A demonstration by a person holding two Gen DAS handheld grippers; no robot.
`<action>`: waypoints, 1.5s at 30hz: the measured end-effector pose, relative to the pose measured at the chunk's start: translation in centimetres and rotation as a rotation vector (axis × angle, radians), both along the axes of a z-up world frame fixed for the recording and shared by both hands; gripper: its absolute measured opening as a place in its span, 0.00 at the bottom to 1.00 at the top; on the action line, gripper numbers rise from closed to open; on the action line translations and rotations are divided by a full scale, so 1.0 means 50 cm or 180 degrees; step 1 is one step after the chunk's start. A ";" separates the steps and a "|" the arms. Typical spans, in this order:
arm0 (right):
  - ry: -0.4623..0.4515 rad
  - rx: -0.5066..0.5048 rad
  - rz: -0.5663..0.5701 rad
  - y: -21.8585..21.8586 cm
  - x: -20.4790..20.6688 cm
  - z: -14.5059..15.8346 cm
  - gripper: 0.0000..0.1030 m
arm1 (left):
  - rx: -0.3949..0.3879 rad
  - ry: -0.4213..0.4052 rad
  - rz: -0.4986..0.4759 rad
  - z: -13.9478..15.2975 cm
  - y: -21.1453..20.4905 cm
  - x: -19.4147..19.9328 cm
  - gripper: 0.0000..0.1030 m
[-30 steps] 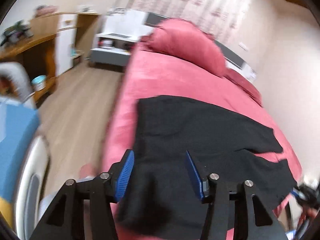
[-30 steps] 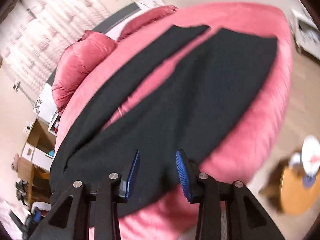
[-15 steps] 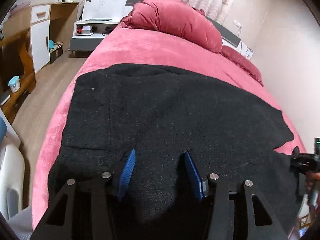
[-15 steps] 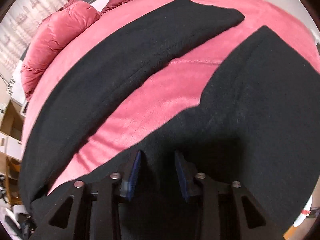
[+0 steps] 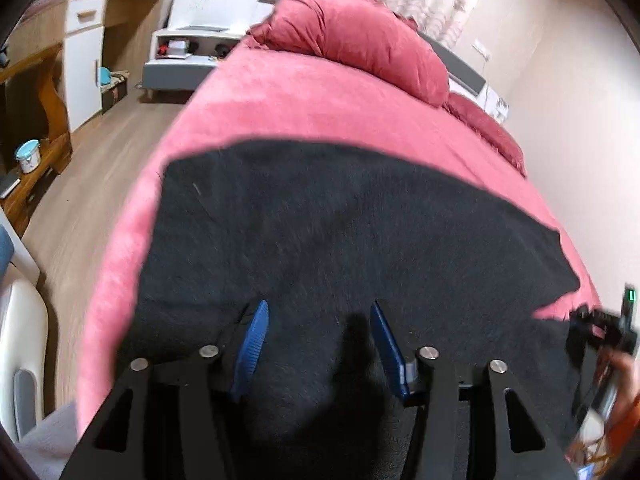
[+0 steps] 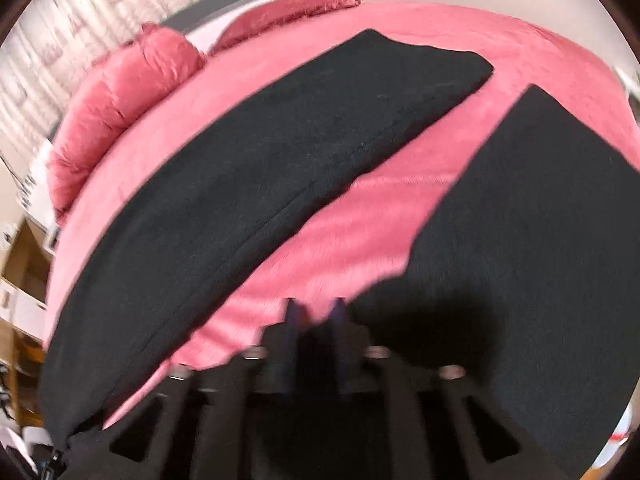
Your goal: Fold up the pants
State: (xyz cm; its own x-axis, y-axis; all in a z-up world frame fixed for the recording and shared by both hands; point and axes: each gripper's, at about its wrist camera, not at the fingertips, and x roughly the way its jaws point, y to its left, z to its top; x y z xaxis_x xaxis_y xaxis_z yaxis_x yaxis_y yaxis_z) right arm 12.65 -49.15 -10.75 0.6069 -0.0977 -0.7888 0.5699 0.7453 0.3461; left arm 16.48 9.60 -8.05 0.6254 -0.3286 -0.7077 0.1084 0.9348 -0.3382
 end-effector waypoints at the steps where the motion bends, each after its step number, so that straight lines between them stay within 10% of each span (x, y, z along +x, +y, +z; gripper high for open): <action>1: -0.0092 -0.0009 0.0029 0.012 -0.015 0.000 0.33 | -0.0039 -0.0081 0.0035 0.014 0.011 0.004 0.69; 4: -0.0175 -0.0135 0.0282 0.074 -0.033 -0.006 0.33 | -0.0109 -0.0290 0.0215 0.058 0.056 0.039 0.91; 8: -0.0126 -0.0290 0.0660 0.133 -0.010 -0.023 0.33 | -0.0007 -0.0341 0.0565 0.078 0.121 0.114 0.97; 16: -0.0156 -0.0375 0.0564 0.158 -0.018 -0.042 0.37 | -0.0313 0.0426 0.0830 -0.018 0.159 0.237 0.95; 24: -0.0160 -0.0502 0.0581 0.181 -0.069 -0.040 0.38 | 0.0025 0.0210 0.0745 -0.058 0.075 0.255 0.93; 45: 0.0435 -0.0856 0.0518 0.025 0.244 0.100 0.43 | -0.0326 -0.0030 0.0703 -0.080 0.097 0.249 0.92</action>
